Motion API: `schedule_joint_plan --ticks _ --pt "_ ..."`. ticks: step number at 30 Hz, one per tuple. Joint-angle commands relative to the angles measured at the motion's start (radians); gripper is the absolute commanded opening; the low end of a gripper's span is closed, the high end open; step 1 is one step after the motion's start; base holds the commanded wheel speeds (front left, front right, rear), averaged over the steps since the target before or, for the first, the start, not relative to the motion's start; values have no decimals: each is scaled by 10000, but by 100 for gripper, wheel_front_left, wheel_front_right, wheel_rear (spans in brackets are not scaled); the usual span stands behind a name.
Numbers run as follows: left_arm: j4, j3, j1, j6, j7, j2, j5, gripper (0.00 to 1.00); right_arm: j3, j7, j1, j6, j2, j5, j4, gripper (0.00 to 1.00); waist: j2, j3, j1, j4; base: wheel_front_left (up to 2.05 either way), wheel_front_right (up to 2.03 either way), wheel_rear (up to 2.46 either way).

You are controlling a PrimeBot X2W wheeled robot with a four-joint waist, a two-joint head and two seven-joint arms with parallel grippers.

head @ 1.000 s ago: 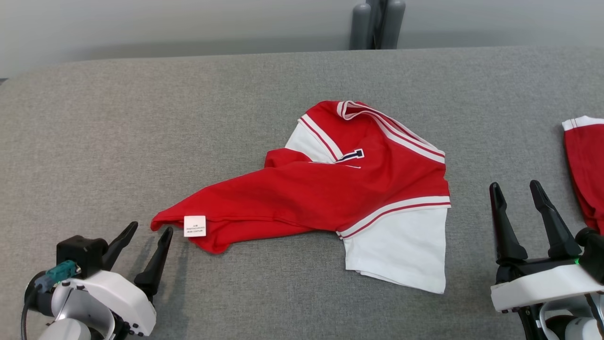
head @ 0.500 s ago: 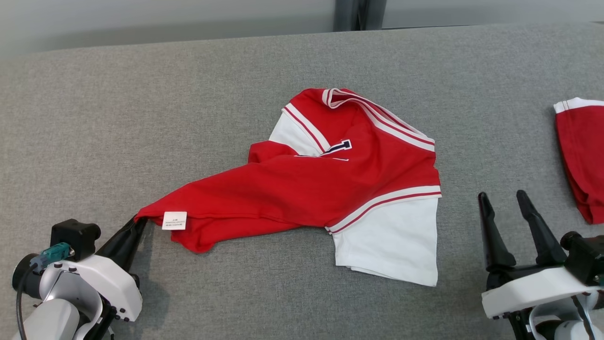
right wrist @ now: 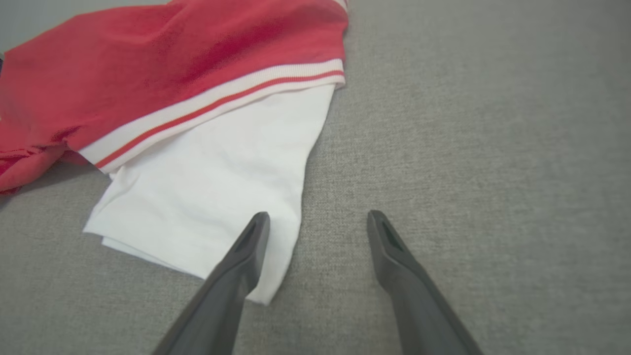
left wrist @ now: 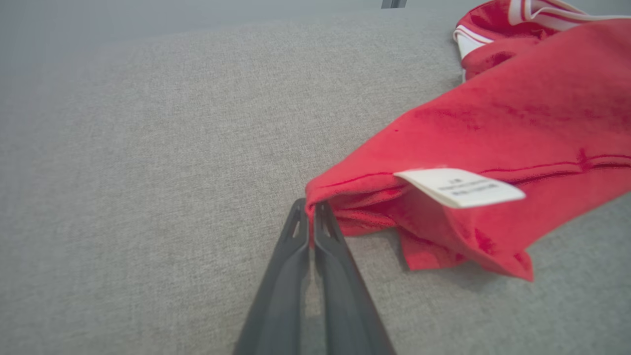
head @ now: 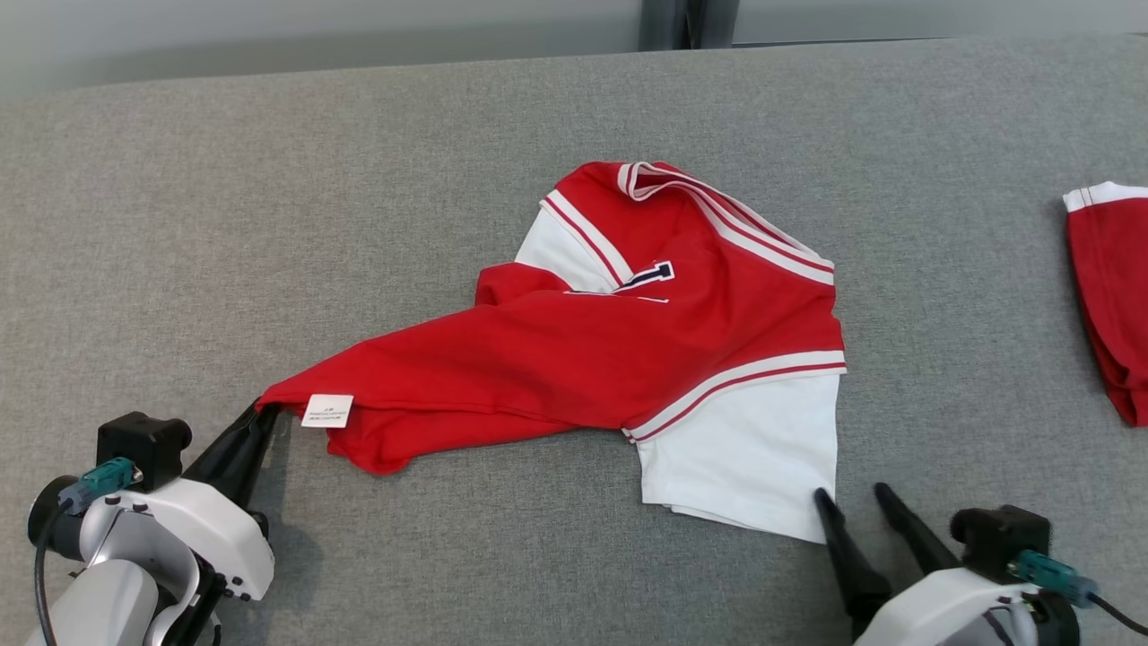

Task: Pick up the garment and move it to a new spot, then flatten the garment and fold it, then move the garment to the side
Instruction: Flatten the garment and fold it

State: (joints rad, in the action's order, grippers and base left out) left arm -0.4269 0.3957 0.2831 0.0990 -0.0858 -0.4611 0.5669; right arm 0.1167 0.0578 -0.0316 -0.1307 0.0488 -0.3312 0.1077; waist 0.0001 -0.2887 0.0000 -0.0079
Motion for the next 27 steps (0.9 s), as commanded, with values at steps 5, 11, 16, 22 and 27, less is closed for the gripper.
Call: schedule_joint_plan --ticks 5,11,16,22,27 --pt "-61 4 224 -58 -156 38 80 0 887 695 244 -5 17 -113 683 100 -1 -19 0 111 0 0 0" --pt "9 -100 297 -186 -395 91 139 0 1274 1097 325 -14 -26 -249 888 0 -1 -56 0 226 0 0 0" --pt "625 -435 296 -504 -762 14 226 0 696 86 806 -9 66 -487 -326 0 -1 -32 0 221 0 0 0" --pt "2340 -994 128 -1219 -797 -288 272 0 -135 -826 1536 -9 96 -1069 -2098 0 -1 68 0 126 0 0 0" --pt "4134 -1372 110 -1794 -424 -578 282 0 -688 -1108 2638 -9 254 -1302 -3174 0 -1 159 0 88 0 0 0"
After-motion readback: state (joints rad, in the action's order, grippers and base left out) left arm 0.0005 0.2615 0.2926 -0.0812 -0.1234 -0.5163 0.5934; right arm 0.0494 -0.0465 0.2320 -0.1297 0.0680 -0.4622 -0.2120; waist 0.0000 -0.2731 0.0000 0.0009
